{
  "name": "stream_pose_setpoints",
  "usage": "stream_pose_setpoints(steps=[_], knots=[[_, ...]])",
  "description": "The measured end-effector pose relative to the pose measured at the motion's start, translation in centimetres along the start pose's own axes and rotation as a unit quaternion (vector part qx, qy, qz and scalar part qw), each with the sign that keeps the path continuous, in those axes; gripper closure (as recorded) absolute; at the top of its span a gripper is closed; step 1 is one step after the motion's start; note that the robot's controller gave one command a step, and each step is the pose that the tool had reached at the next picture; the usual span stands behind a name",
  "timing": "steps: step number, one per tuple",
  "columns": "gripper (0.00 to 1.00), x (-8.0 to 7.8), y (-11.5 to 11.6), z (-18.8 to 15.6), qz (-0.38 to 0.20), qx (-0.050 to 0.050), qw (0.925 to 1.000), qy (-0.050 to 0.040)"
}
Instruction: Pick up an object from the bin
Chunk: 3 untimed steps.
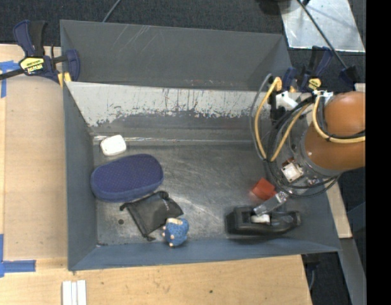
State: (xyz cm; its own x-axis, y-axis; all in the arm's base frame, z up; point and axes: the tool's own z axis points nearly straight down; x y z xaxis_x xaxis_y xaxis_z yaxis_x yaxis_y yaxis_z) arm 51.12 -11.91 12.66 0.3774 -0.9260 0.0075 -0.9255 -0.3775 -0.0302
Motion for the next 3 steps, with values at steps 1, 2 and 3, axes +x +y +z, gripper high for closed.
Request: stream_pose_setpoints(steps=[1, 2, 3], knots=[[0.00, 0.8, -1.2, 0.8, -0.012, 0.008, 0.9999, 0.0031], [0.00, 0.9, -4.3, 5.0, -0.049, 0.002, 0.9988, -0.0094], [1.00, 1.6, -3.7, 5.2, -0.046, -0.005, 0.9989, -0.0041]])
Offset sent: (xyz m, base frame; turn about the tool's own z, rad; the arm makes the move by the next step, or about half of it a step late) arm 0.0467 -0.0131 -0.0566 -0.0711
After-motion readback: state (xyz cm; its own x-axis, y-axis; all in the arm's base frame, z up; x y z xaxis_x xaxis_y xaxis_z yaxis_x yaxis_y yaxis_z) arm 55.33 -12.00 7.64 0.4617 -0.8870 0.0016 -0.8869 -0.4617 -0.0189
